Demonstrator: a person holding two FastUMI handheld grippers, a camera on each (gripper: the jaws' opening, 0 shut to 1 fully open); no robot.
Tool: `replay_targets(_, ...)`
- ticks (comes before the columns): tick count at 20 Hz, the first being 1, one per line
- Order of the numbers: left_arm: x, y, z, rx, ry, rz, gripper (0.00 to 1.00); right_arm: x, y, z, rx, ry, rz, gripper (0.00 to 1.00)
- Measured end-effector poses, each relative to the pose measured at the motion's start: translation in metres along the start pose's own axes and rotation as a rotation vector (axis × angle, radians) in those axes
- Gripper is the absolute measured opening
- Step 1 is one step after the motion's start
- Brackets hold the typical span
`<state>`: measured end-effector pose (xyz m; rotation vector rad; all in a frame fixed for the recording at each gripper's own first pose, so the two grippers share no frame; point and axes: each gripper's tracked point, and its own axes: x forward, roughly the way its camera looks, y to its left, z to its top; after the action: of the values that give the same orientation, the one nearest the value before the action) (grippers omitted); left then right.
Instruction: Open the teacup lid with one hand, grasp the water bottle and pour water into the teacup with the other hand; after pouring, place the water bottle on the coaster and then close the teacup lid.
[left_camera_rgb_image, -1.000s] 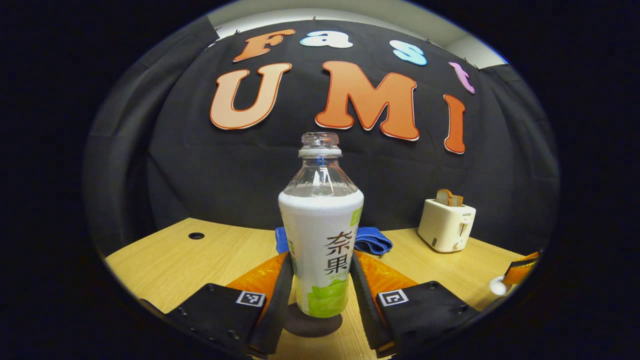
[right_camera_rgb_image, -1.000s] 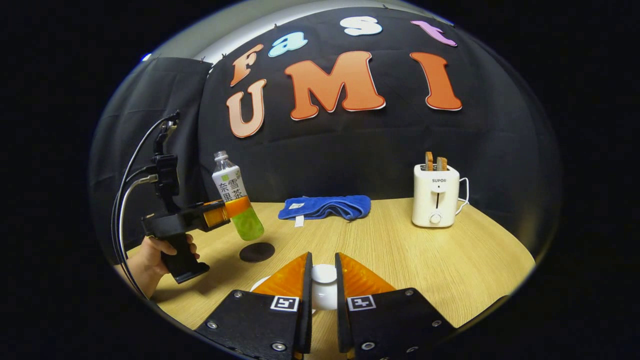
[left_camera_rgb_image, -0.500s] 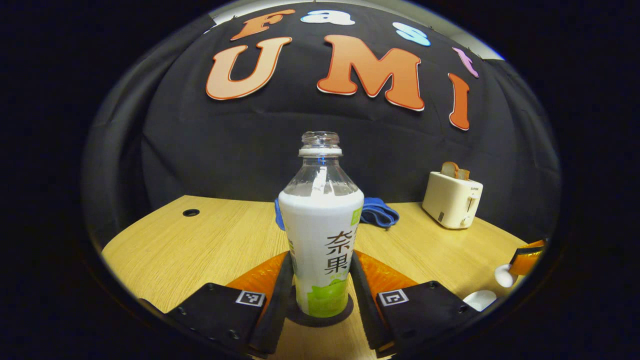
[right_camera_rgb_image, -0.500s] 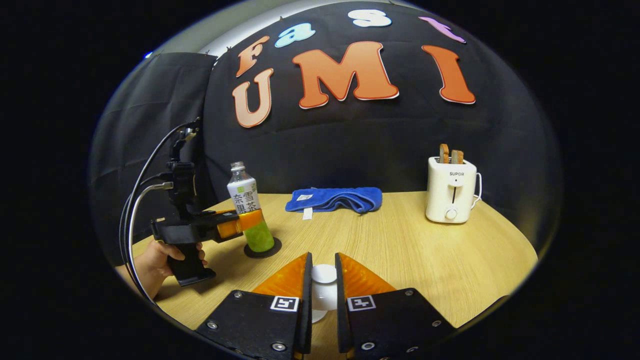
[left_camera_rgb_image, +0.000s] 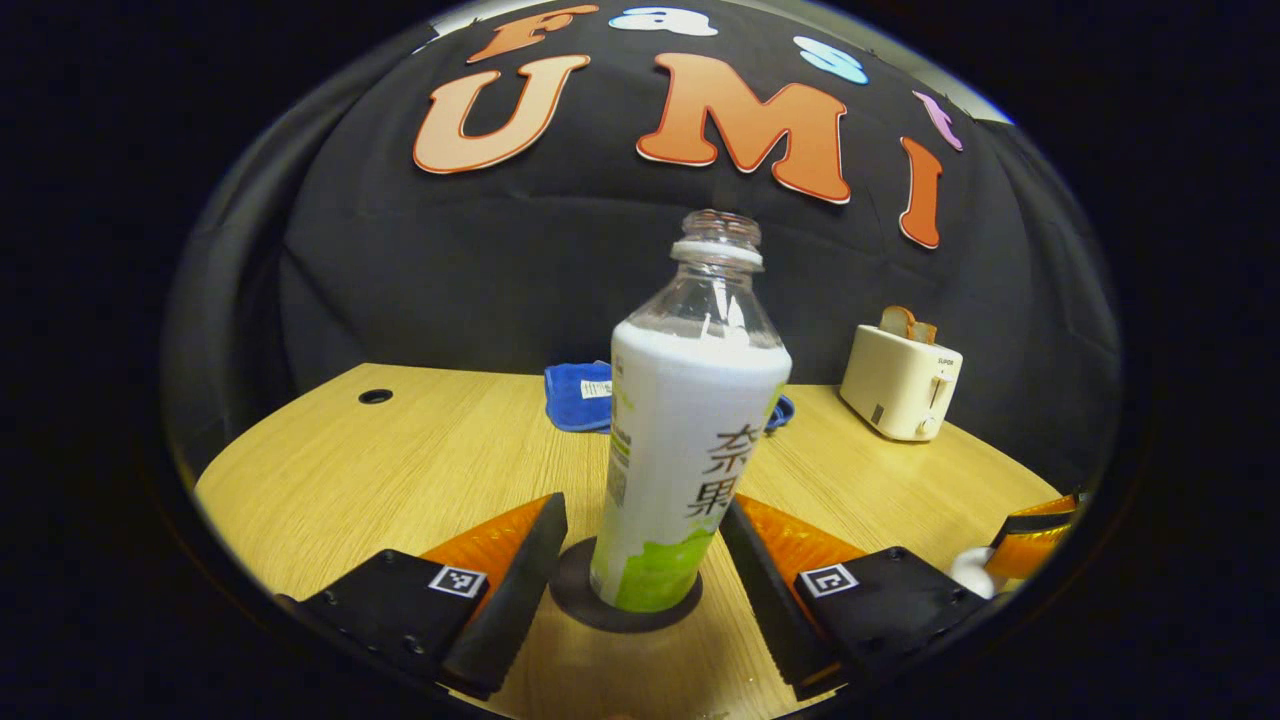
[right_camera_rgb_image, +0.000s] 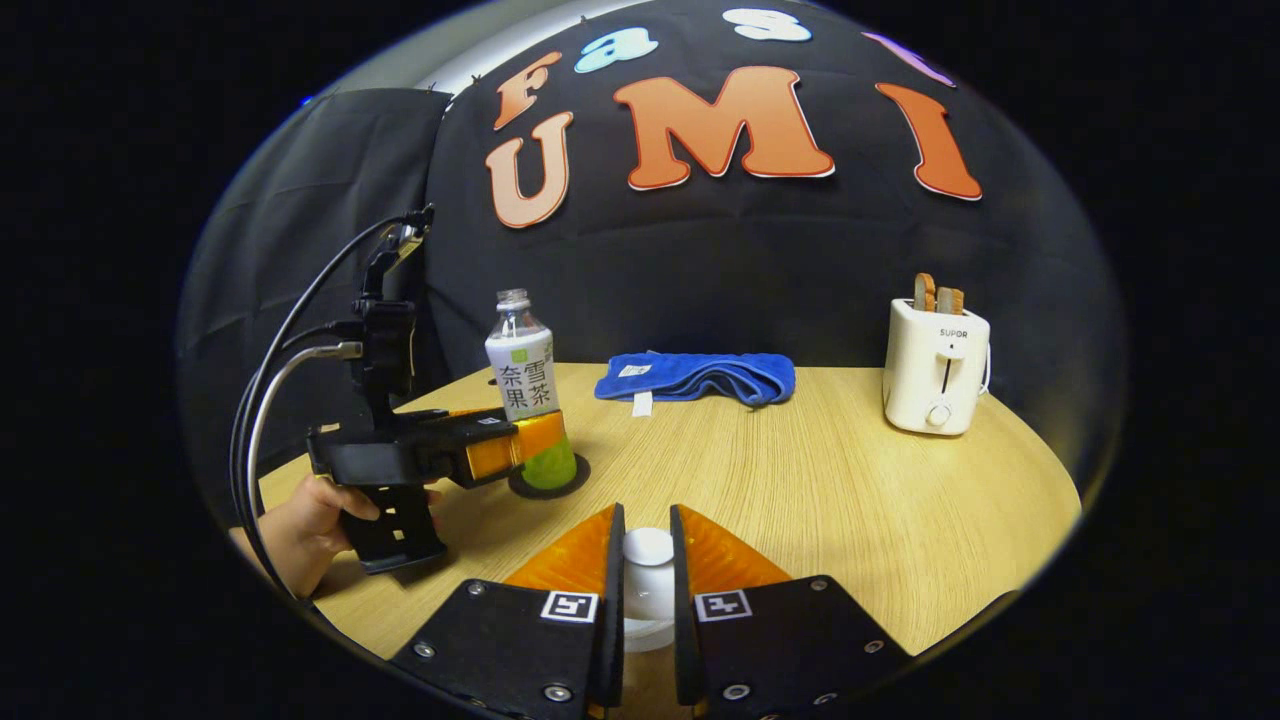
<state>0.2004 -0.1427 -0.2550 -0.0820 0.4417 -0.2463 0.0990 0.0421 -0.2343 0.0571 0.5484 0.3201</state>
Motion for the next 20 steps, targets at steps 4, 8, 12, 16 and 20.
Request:
replay_targets(4,-0.01,0.003,0.007,0.027,-0.031,0.006,0.98,0.002,0.005,-0.003,0.0,0.004,0.004,0.21)
replay_targets(8,-0.022,0.001,0.003,0.059,-0.036,0.016,0.97,-0.001,0.008,-0.004,-0.013,-0.007,-0.005,0.21)
replay_targets(12,-0.035,-0.005,0.004,0.075,-0.053,0.015,0.96,-0.005,0.01,-0.005,-0.034,-0.024,-0.031,0.21)
replay_targets(16,-0.05,-0.001,0.012,0.072,-0.093,0.035,0.98,-0.002,0.019,-0.014,-0.046,-0.034,-0.019,0.21)
replay_targets(20,-0.066,0.001,0.019,0.066,-0.124,0.038,0.98,-0.004,0.021,-0.013,-0.067,-0.041,-0.037,0.21)
